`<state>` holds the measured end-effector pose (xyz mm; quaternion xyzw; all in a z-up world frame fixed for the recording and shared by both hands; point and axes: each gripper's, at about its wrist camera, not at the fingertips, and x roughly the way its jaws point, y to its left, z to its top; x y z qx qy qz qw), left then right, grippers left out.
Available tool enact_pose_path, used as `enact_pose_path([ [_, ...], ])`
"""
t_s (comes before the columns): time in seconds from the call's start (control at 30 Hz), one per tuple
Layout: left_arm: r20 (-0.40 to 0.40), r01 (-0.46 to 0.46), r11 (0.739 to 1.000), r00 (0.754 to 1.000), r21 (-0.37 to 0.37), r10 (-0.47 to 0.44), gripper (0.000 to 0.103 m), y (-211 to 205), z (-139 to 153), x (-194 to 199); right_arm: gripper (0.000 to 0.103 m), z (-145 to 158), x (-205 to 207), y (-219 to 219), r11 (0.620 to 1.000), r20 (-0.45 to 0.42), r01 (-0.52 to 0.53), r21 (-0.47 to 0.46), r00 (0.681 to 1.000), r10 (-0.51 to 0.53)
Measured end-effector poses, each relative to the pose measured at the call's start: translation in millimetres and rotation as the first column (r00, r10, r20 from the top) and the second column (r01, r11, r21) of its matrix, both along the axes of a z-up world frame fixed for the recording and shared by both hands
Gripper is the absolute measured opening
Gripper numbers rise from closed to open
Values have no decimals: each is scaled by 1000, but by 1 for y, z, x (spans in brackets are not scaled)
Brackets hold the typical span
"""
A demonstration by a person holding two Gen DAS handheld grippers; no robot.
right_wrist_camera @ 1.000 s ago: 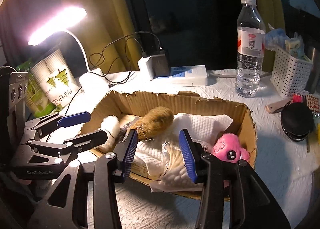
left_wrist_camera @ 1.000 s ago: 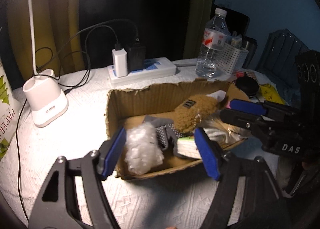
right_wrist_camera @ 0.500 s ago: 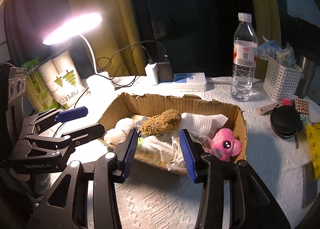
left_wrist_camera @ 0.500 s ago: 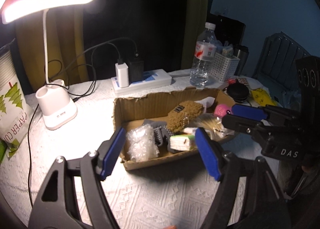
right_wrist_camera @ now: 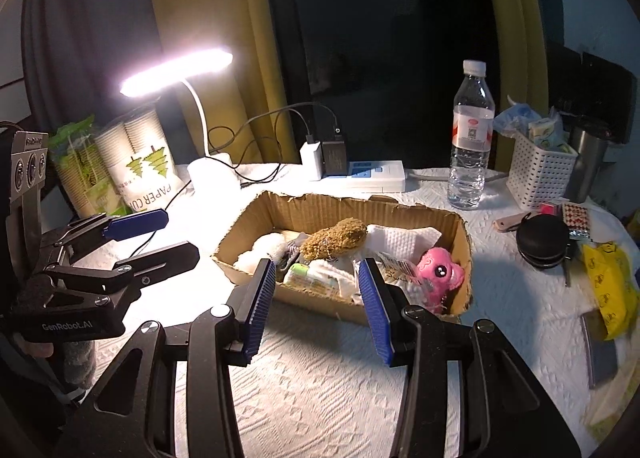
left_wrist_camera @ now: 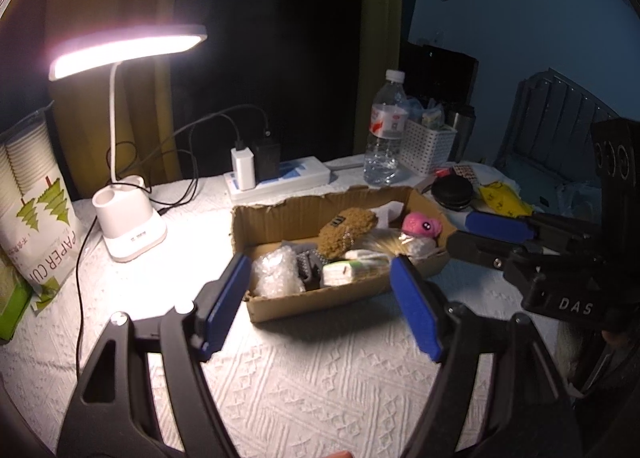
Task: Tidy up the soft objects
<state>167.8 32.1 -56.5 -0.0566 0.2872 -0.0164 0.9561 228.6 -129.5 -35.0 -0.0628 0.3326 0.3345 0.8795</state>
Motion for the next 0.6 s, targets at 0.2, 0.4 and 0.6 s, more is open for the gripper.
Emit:
enact_pose_path([
  [0.2, 29, 3, 1000, 1000, 4, -4, 74, -6, 10, -20, 46, 13, -21, -7, 1000, 32, 6, 1, 999, -6],
  [0.4, 56, 4, 1000, 998, 7, -5, 74, -9, 21, -42, 46, 25, -43, -14, 1000, 62, 14, 10, 998, -14],
  [0.6, 88, 9, 1000, 996, 9, -10, 74, -11, 31, -63, 46, 39, -63, -17, 1000, 96, 15, 12, 995, -16],
])
